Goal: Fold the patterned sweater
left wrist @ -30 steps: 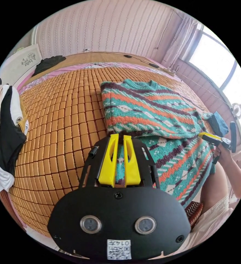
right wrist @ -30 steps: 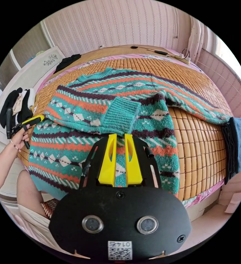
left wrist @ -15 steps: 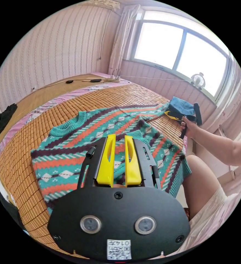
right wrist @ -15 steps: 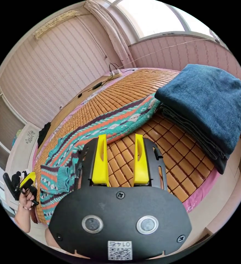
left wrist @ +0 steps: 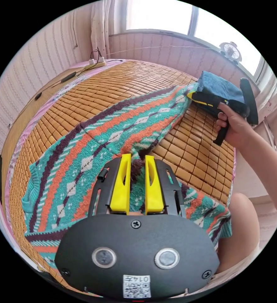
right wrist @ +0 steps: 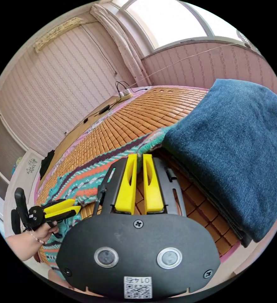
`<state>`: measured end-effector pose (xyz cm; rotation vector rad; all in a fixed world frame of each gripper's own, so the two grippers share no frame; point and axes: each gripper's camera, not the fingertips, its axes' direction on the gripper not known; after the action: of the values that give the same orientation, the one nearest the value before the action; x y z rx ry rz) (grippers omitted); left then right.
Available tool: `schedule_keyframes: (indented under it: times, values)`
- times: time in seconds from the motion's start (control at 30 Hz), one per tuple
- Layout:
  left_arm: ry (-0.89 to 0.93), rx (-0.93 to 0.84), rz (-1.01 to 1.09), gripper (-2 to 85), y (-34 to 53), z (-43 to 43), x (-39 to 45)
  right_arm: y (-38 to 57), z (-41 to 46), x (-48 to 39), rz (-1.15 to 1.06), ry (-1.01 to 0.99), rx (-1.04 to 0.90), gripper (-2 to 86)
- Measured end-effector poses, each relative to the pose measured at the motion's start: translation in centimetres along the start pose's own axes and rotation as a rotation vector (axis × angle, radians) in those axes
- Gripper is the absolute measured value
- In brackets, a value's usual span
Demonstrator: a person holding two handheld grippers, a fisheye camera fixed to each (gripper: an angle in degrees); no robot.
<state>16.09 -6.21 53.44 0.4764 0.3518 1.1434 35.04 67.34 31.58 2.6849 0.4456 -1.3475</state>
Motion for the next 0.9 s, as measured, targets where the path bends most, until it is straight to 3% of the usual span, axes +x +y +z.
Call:
schedule_keyframes:
  times: [0.17, 0.27, 0.37, 0.47, 0.6, 0.7, 0.8, 0.9]
  values:
    - [0.076, -0.002, -0.090, 5.4, 0.3, -1.4, -3.2, -1.3, -4.3, -7.0, -0.178, -0.234, 0.147, 2.3]
    - [0.125, 0.191, -0.171, 3.4, 3.9, -8.3, -6.9, 0.0, -8.5, -16.6, -0.459, -0.410, 0.256, 2.4]
    - [0.170, 0.367, -0.285, 4.9, 12.8, -16.3, -11.8, 4.9, -10.3, -27.2, -0.724, -0.616, 0.181, 2.9]
    - [0.135, 0.455, -0.533, 5.2, 25.5, -22.3, -17.8, 13.5, -8.3, -36.2, -0.944, -0.706, -0.041, 4.0]
    - [0.010, 0.317, -0.859, 5.9, 40.9, -25.8, -23.7, 26.1, -3.0, -41.5, -1.212, -0.476, -0.369, 6.1]
    - [0.007, 0.288, -0.959, 6.4, 47.0, -27.3, -25.5, 28.9, -3.3, -41.1, -1.261, -0.367, -0.335, 6.1]
    - [-0.015, 0.303, -0.983, 7.3, 48.9, -27.8, -27.1, 27.2, -3.9, -39.9, -1.188, -0.254, -0.190, 5.9]
    - [0.032, 0.327, -0.976, 7.9, 47.9, -27.4, -29.6, 23.8, -2.7, -39.6, -1.153, -0.166, -0.194, 5.7]
